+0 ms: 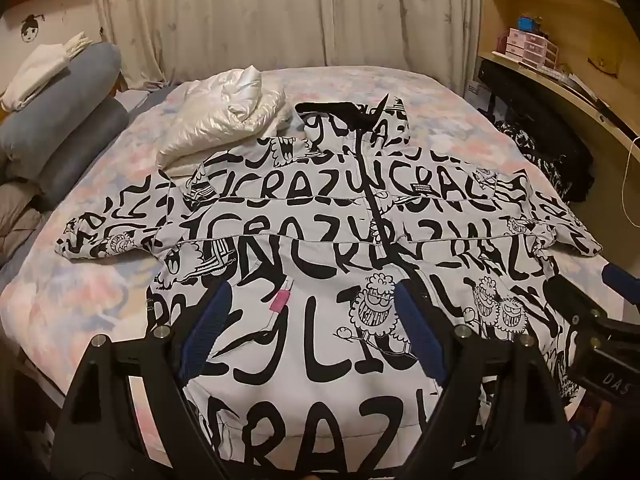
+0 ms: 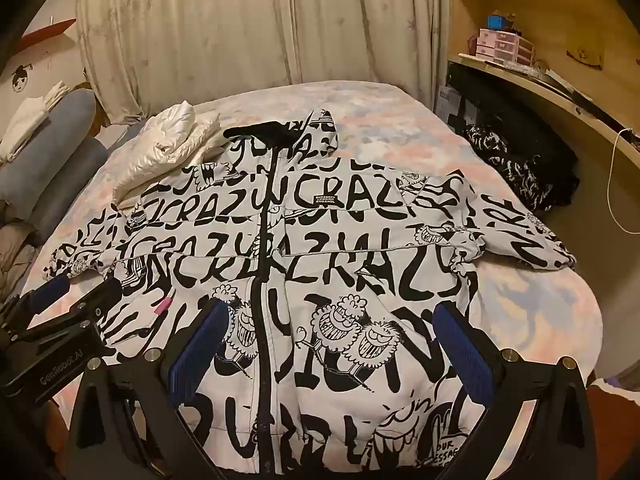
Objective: Fold large clothes
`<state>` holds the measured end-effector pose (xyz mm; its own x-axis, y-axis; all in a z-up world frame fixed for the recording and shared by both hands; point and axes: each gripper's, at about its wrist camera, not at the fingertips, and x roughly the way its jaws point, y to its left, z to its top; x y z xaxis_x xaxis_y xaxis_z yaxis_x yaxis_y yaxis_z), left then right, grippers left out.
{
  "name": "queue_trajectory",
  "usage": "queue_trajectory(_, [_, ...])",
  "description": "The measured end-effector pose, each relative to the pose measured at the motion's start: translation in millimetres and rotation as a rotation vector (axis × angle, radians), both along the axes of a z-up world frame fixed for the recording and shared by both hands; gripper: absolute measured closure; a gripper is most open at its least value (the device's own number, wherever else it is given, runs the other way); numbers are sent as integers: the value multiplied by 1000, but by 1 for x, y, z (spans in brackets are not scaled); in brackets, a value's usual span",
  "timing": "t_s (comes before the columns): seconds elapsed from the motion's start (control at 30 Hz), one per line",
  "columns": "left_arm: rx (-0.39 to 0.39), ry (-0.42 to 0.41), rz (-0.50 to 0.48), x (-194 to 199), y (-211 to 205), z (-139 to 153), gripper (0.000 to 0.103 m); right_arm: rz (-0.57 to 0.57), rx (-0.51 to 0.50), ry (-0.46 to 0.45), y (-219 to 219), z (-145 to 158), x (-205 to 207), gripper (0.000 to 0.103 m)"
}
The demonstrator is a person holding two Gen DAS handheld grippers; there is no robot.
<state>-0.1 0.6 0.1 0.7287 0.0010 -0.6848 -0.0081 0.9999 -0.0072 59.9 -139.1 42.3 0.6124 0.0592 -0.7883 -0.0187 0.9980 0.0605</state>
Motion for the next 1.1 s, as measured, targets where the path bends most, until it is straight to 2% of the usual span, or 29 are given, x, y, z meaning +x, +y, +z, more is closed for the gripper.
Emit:
queue_trajectory(0.1, [0, -18, -7, -3, 2, 0, 21, 2, -6, -6, 1, -1, 0, 0])
queue_trajectory(0.27, [24, 6, -14, -1, -7, 0, 21, 3, 7, -4, 1, -2, 0, 0])
queue_trajectory(1.1, [3, 34, -41, -3, -8, -10, 21, 25, 6, 9, 10, -11, -2, 0])
